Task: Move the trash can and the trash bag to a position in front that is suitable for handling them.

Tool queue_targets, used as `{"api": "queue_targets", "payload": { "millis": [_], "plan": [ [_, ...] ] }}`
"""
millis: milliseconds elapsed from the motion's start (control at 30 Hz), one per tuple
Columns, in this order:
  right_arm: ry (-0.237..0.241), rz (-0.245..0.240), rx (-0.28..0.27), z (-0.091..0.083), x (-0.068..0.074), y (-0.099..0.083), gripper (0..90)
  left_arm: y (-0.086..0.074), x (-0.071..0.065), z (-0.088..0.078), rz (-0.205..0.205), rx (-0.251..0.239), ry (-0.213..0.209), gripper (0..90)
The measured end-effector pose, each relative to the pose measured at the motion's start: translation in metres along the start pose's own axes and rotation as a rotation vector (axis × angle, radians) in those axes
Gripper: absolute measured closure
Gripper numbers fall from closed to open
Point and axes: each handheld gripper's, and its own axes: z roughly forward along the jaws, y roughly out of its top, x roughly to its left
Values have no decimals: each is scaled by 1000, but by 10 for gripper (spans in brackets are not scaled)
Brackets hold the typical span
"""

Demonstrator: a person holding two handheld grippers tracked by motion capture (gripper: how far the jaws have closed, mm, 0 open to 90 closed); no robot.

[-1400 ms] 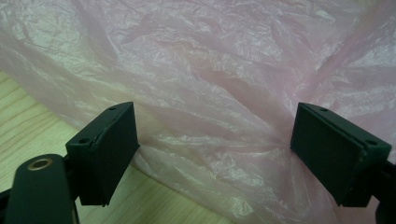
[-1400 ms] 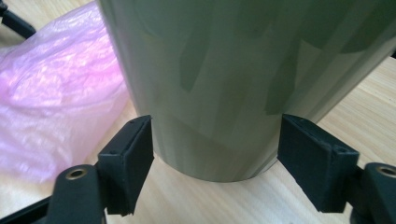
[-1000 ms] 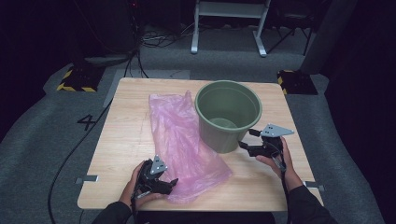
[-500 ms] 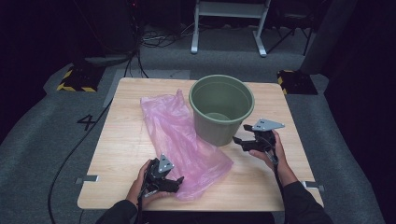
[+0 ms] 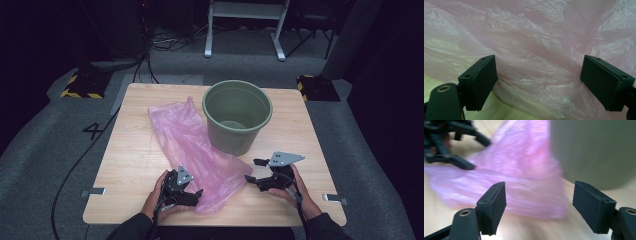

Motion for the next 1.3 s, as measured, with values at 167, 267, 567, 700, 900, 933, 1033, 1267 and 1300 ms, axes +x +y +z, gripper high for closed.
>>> {"api": "queue_targets", "payload": {
  "millis": [167, 267, 567, 700, 900, 933, 1033, 1267, 1300],
  "plan": [
    [37, -35, 29, 25, 21, 4, 265, 2, -3, 2, 7, -1, -3, 134],
    [50, -43, 70, 42, 27, 3, 290, 2, -3, 2, 5, -2, -5, 134],
    [68, -54, 151, 61, 25, -5, 633, 1, -2, 1, 15, -1, -12, 136],
    [55, -77, 157, 62, 24, -7, 764, 0, -3, -1, 47, -2, -7, 136],
    [54, -94, 158, 53, 15, -12, 854, -1, -1, -10, 90, -17, 7, 158],
    [49, -92, 157, 51, 13, -14, 858, -1, 1, -15, 84, -29, 17, 158],
    [35, -89, 159, 45, 7, -17, 858, -2, 5, -20, 72, -44, 19, 157],
    [-29, -43, 143, 19, -24, -32, 865, -7, 25, -32, 42, -43, 96, 156],
    [-29, -43, 143, 19, -24, -32, 865, -7, 25, -32, 42, -43, 96, 157]
  ]
}}
